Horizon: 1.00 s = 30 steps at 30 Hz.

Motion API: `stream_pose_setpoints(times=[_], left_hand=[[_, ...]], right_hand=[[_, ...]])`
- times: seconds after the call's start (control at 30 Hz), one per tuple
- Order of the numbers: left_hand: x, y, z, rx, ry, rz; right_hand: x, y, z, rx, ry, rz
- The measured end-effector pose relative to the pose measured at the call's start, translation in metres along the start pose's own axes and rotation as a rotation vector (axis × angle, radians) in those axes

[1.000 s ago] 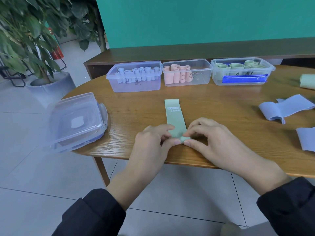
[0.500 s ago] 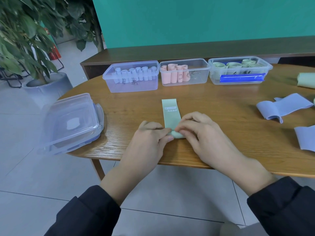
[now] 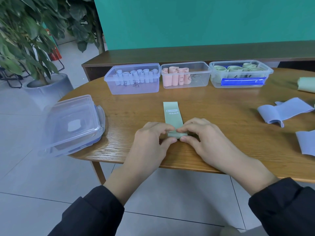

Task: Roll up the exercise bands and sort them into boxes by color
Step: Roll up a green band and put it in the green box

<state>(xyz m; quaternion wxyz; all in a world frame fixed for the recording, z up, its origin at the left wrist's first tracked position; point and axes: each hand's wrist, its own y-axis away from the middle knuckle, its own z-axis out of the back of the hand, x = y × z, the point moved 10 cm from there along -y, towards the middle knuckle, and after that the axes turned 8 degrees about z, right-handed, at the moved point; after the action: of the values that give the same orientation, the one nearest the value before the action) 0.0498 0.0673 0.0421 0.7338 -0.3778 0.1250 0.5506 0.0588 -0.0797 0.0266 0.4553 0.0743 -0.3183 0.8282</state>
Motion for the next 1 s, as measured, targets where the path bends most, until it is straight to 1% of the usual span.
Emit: stream_pose_setpoints(times=[0.2,0.43,0.57,0.73,0.83,0.9,1.0], left_hand=[[-0.002,-0.005,-0.007,0.017,-0.077,-0.022],[-0.003,-0.012,-0.013,0.024,-0.124,-0.037],[-0.001,-0.016,-0.013,0.005,-0.113,-0.045],[0.010,-0.021,-0.010,-0.010,-0.044,0.045],[0.012,-0.020,0.001,-0.061,0.041,0.091],[0.011,-0.019,0.000,-0.043,0.025,0.090],[0.007,-0.020,-0.007,-0.003,-0.037,0.036]], right_hand=[[-0.004,-0.003,0.002,-0.018,-0.035,-0.018],[0.002,0.001,0.017,-0.149,0.020,0.009],[0.001,-0.002,0.015,-0.104,0.052,-0.007],[-0.004,-0.007,0.010,-0.048,0.068,-0.045],[-0.008,-0.013,0.009,-0.025,0.075,-0.054],[-0.011,-0.018,0.007,0.001,0.078,-0.061],[-0.014,-0.023,0.005,0.036,0.080,-0.068]])
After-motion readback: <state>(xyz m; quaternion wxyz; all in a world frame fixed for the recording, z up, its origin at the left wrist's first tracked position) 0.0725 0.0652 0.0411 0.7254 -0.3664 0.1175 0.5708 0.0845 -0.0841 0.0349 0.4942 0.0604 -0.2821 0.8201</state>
